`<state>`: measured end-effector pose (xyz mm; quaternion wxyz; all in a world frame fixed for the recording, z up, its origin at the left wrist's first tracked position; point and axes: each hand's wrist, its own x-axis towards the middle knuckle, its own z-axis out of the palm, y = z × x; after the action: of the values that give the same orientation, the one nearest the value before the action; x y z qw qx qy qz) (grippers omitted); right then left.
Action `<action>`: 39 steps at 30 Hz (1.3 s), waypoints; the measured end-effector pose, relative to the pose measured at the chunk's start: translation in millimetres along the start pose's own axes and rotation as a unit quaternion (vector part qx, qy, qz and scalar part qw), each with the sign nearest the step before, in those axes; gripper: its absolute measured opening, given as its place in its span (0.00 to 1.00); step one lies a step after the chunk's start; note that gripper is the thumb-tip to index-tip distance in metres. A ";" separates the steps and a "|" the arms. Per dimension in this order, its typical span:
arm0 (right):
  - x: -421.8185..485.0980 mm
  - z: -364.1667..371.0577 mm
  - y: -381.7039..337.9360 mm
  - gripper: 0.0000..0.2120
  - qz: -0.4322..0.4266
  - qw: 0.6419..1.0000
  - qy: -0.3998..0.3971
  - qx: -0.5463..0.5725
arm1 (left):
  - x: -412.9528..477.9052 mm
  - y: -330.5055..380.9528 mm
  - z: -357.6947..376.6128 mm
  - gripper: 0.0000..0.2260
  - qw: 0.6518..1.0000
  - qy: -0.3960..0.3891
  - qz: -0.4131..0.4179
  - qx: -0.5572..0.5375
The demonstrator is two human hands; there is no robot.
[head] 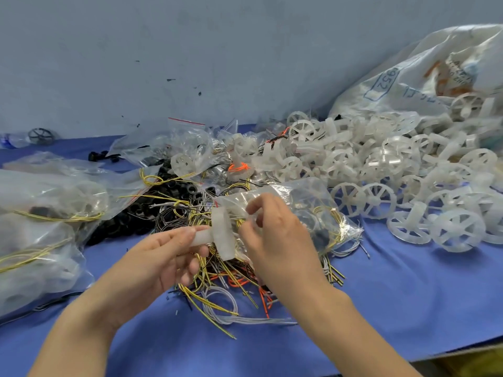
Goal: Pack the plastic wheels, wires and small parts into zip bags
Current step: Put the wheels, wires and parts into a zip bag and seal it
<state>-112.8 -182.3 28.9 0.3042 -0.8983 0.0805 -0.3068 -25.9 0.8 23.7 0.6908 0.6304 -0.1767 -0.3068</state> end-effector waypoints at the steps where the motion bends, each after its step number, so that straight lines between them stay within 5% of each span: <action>1: 0.2 -0.8 0.4 0.05 0.015 1.000 0.009 0.020 | -0.8 0.8 1.8 0.14 1.000 -0.005 0.005 0.002; 9: -3.4 -2.3 -3.7 0.05 -0.013 0.994 0.108 -0.009 | 6.5 7.3 36.3 0.11 0.990 0.041 0.066 0.121; 18: -4.3 4.1 -15.6 0.07 -0.080 0.984 0.118 -0.102 | 33.2 2.4 70.9 0.05 0.933 -0.019 0.181 0.311; 21: -4.2 3.0 -17.3 0.07 -0.074 0.986 0.117 -0.091 | 44.7 -3.1 77.0 0.15 0.917 0.037 0.175 0.355; 24: -4.3 0.3 -16.9 0.07 -0.071 0.989 0.105 -0.082 | 51.3 -6.1 92.5 0.24 0.953 0.116 0.120 0.251; 26: -5.3 -0.8 -16.6 0.06 -0.073 0.989 0.102 -0.078 | 53.2 -8.9 110.0 0.26 0.987 0.104 0.115 0.048; 28: -6.0 -1.4 -16.3 0.05 -0.076 0.989 0.105 -0.074 | 48.0 -12.4 142.3 0.12 0.933 0.025 0.253 -0.255; 30: -5.7 -2.6 -14.8 0.04 -0.078 0.989 0.109 -0.065 | 42.5 -6.6 159.3 0.06 0.837 0.080 0.257 -0.477; 31: -5.5 -3.5 -13.7 0.04 -0.078 0.989 0.109 -0.059 | 40.8 -3.5 166.5 0.07 0.816 0.129 0.224 -0.517; 35: -6.6 -7.9 -9.4 0.04 -0.069 0.992 0.098 -0.039 | 42.6 6.1 174.3 0.01 0.821 0.343 0.176 -0.421; 39: -7.6 -11.1 -8.9 0.05 -0.066 0.993 0.086 -0.042 | 45.6 1.4 157.6 0.13 0.842 0.256 0.188 -0.436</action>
<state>-125.9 -178.1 37.4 0.2370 -0.8840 0.0603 -0.3983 -90.9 -148.9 41.1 0.9594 0.2752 0.0431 -0.0439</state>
